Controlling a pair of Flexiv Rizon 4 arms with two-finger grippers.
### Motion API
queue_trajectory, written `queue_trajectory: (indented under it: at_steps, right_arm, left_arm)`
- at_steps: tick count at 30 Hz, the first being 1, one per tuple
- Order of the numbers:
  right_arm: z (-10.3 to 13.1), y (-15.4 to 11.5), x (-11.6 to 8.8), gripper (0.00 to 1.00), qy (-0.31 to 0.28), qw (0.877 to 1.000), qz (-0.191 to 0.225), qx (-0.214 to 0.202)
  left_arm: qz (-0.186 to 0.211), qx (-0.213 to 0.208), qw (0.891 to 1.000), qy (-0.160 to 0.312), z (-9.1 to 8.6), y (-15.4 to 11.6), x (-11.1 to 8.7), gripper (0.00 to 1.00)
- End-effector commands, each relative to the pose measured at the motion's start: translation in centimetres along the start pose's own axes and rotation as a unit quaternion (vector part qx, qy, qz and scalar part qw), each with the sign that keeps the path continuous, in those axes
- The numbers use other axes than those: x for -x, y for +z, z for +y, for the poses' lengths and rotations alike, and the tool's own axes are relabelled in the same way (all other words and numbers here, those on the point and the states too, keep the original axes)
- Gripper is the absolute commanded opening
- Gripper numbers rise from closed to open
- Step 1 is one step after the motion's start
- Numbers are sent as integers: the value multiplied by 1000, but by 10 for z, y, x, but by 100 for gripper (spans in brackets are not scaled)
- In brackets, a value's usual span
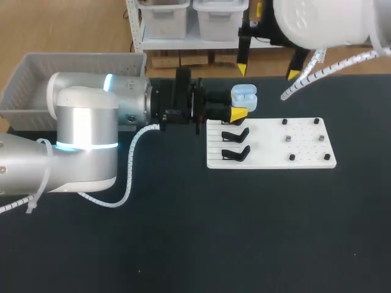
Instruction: Pick up each earbud case from the left stands, insert the matching earbuds, close the lid, and place the case in the box.
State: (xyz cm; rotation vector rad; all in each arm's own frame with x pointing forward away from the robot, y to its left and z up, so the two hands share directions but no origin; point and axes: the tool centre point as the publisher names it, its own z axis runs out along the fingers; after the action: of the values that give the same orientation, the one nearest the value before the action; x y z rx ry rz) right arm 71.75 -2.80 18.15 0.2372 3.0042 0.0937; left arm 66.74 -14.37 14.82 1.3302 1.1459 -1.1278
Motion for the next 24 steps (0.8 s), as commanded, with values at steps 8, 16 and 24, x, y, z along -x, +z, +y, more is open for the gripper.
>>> queue_trajectory:
  at_steps: [8,16,24]
  right_arm:
    - [-16,-1,-21,100,-17,1000,23,-12]
    - [-19,-2,-44,100,-29,999,43,-7]
    - [-23,-36,-42,100,-14,998,-55,39]
  left_arm:
    - [-2,4,1000,2,-2,0,-1,0]
    - [-2,4,1000,2,-2,0,-1,0]
    - [-2,4,1000,2,-2,0,-1,0]
